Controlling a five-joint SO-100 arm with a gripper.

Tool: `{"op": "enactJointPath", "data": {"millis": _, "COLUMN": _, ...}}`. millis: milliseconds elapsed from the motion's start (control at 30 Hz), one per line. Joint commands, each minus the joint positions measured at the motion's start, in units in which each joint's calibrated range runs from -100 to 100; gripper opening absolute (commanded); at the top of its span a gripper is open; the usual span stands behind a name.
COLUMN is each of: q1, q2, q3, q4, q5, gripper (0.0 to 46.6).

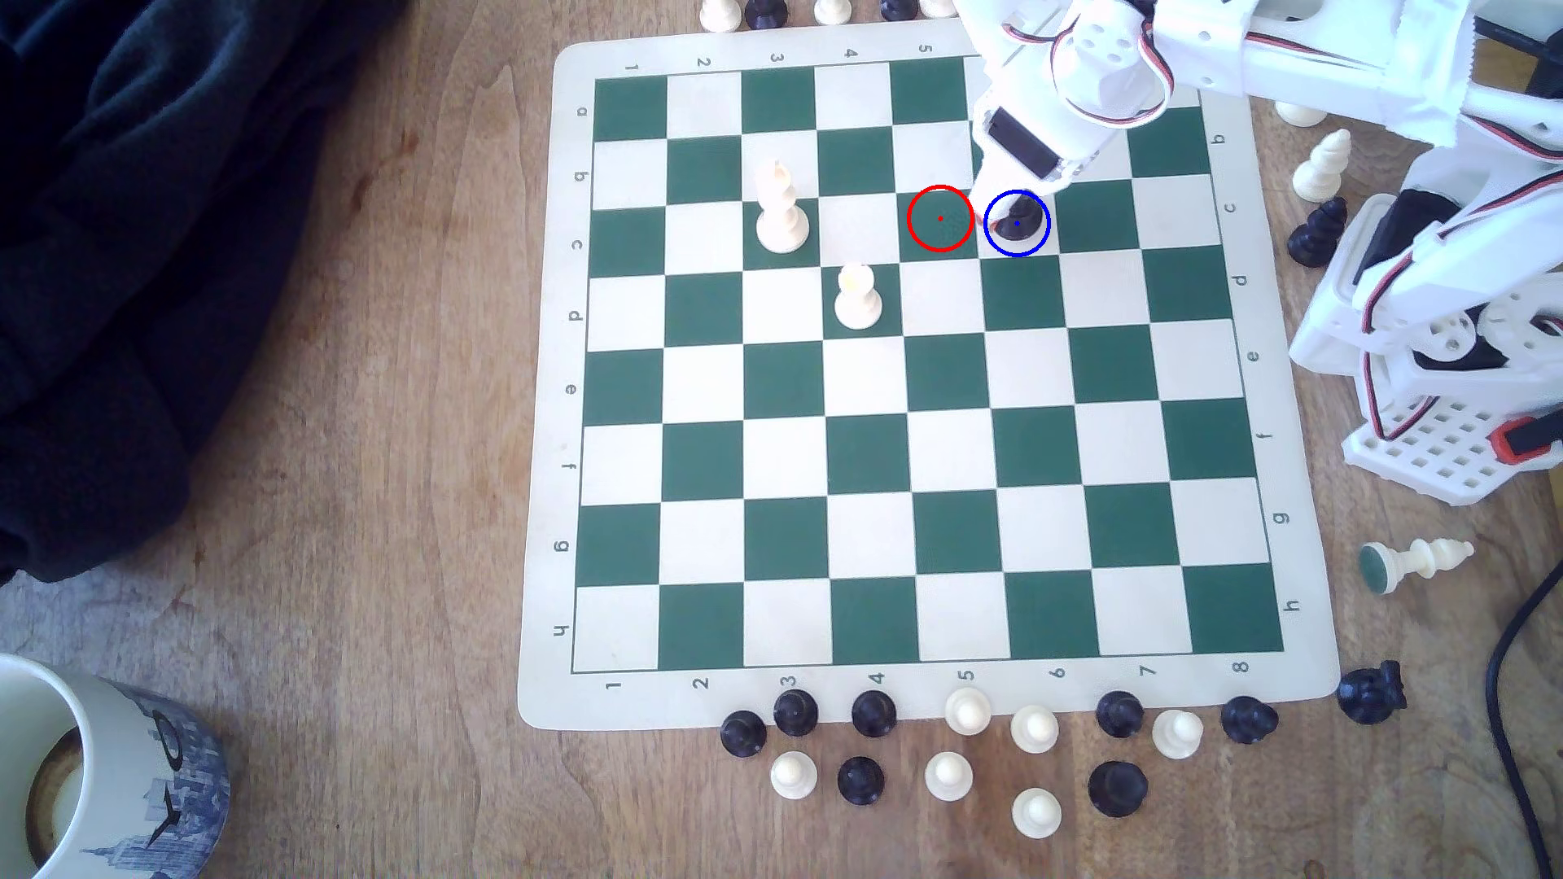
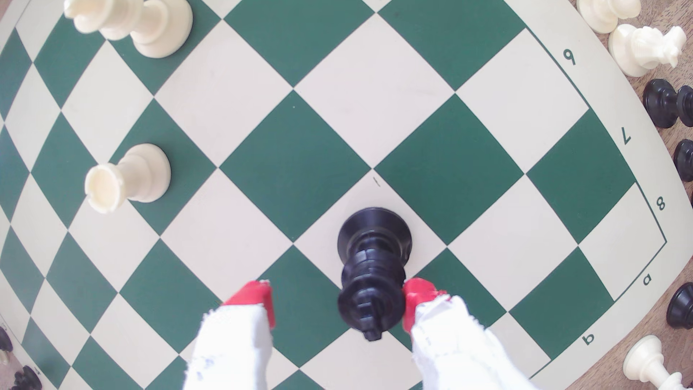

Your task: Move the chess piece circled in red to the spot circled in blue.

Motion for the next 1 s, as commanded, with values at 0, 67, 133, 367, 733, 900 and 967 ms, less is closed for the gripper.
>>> {"op": "enactJointPath", "data": {"millis": 0, "q1": 1.0, "q2": -5.3, "q3": -0.4, "q4": 0.3, "q5": 0.1, "gripper": 23.8}}
{"op": "enactJointPath", "data": {"millis": 67, "q1": 1.6, "q2": -6.9, "q3": -0.4, "q4": 0.3, "q5": 0.4, "gripper": 25.3}}
{"op": "enactJointPath", "data": {"millis": 133, "q1": 2.6, "q2": -9.9, "q3": -0.4, "q4": 0.3, "q5": 0.9, "gripper": 26.1}}
{"op": "enactJointPath", "data": {"millis": 367, "q1": 4.4, "q2": -22.0, "q3": 0.6, "q4": -1.4, "q5": 2.3, "gripper": 23.2}}
{"op": "enactJointPath", "data": {"millis": 733, "q1": -7.6, "q2": -51.8, "q3": 29.6, "q4": -36.6, "q5": 6.5, "gripper": 3.3}}
{"op": "enactJointPath", "data": {"millis": 900, "q1": -12.6, "q2": -53.0, "q3": 37.4, "q4": -62.4, "q5": 7.5, "gripper": 0.3}}
{"op": "enactJointPath", "data": {"millis": 967, "q1": -14.8, "q2": -56.1, "q3": 41.7, "q4": -70.6, "q5": 7.7, "gripper": 0.3}}
